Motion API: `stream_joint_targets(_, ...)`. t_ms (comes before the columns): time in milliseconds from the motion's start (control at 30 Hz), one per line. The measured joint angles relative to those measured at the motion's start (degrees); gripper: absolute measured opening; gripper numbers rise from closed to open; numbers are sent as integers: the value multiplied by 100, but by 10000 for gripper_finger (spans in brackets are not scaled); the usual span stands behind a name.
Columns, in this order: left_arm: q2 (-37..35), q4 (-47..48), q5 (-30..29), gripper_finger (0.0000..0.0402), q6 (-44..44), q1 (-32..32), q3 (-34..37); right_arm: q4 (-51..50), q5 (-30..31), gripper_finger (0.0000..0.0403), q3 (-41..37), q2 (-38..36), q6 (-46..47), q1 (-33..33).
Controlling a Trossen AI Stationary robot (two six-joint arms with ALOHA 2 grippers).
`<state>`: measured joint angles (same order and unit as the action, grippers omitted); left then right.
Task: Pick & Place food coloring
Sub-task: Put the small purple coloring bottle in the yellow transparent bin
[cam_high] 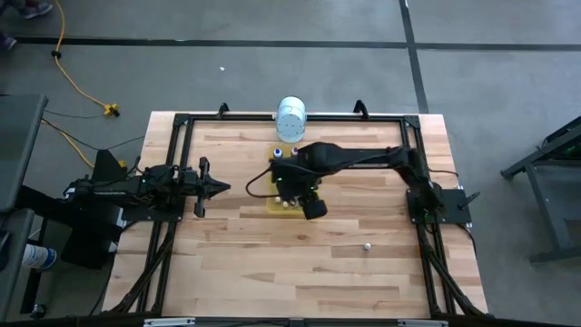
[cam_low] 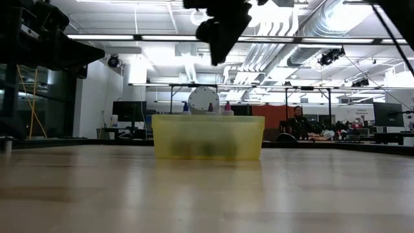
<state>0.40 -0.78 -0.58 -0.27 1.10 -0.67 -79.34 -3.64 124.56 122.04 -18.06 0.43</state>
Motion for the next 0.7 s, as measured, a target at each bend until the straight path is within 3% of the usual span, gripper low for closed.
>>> stream_joint_targets(167,-1,0,0,0,0,-1,0,328,-16,152,-1070,-814,252,68)
stream_joint_targets(467,-2,0,0,0,0,-1,0,1686,-272,153,-3833,-2691,1142,373)
stream_joint_targets(700,-2,0,0,0,0,0,0,1883,-263,154,-5363,-4109,1758,849)
